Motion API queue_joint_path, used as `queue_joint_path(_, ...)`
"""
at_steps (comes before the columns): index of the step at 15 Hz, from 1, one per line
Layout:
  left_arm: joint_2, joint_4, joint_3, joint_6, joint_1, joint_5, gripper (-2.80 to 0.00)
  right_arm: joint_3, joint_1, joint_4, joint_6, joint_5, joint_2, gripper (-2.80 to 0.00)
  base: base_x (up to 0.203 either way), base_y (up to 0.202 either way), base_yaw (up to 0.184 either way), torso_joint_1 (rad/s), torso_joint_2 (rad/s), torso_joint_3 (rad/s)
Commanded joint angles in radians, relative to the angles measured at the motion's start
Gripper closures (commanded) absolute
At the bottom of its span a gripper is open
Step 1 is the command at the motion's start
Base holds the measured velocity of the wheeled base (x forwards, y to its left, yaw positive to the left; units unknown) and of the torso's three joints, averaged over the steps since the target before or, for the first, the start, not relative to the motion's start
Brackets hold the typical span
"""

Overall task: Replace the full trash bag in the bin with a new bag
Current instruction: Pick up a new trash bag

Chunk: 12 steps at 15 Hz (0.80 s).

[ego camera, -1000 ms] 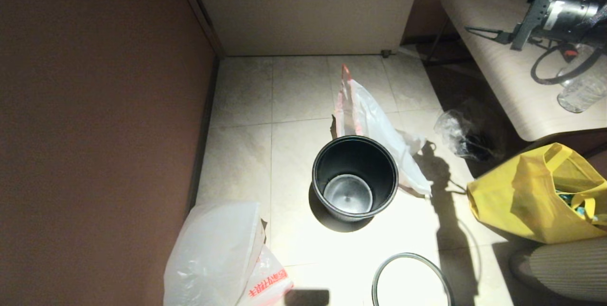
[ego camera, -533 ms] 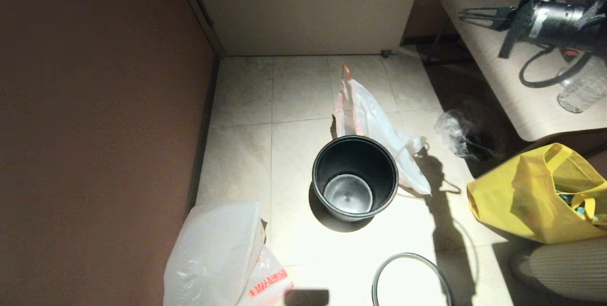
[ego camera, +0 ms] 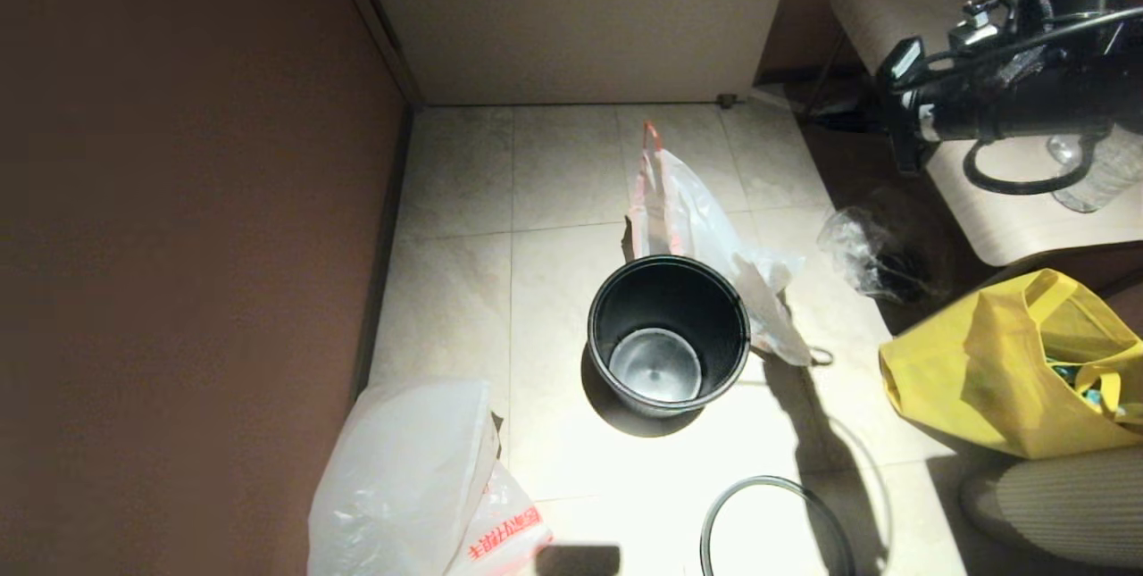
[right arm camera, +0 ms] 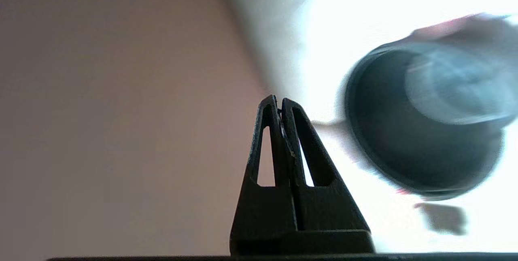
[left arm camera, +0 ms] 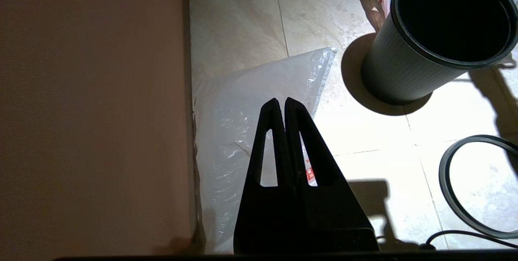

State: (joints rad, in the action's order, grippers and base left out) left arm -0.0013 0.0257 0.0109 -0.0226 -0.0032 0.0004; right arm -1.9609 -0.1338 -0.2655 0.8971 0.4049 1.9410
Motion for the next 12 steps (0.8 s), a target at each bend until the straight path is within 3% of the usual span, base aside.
queue_joint_path(1,0.0,0.0,0.0,0.0,0.0,0.0,0.0,0.003,-0.042,-0.047,-0.106,-0.127,-0.02,0.0,0.0,0.0,0.0,0.0,0.0,0.0)
queue_joint_path(2,0.0,0.0,0.0,0.0,0.0,0.0,0.0,0.01,-0.073,-0.078,-0.167,-0.221,-0.027,0.0,0.0,0.0,0.0,0.0,0.0,0.0)
queue_joint_path(5,0.0,0.0,0.0,0.0,0.0,0.0,0.0,0.093,-0.145,-0.107,-0.244,-0.341,-0.112,0.0,0.0,0.0,0.0,0.0,0.0,0.0)
queue_joint_path(7,0.0,0.0,0.0,0.0,0.0,0.0,0.0,0.147,-0.197,-0.11,-0.286,-0.484,-0.159,0.0,0.0,0.0,0.0,0.0,0.0,0.0)
queue_joint_path(10,0.0,0.0,0.0,0.0,0.0,0.0,0.0,0.252,-0.286,-0.109,-0.357,-0.574,-0.278,0.0,0.0,0.0,0.0,0.0,0.0,0.0)
queue_joint_path(12,0.0,0.0,0.0,0.0,0.0,0.0,0.0,0.336,-0.33,-0.105,-0.456,-0.689,-0.345,0.0,0.0,0.0,0.0,0.0,0.0,0.0)
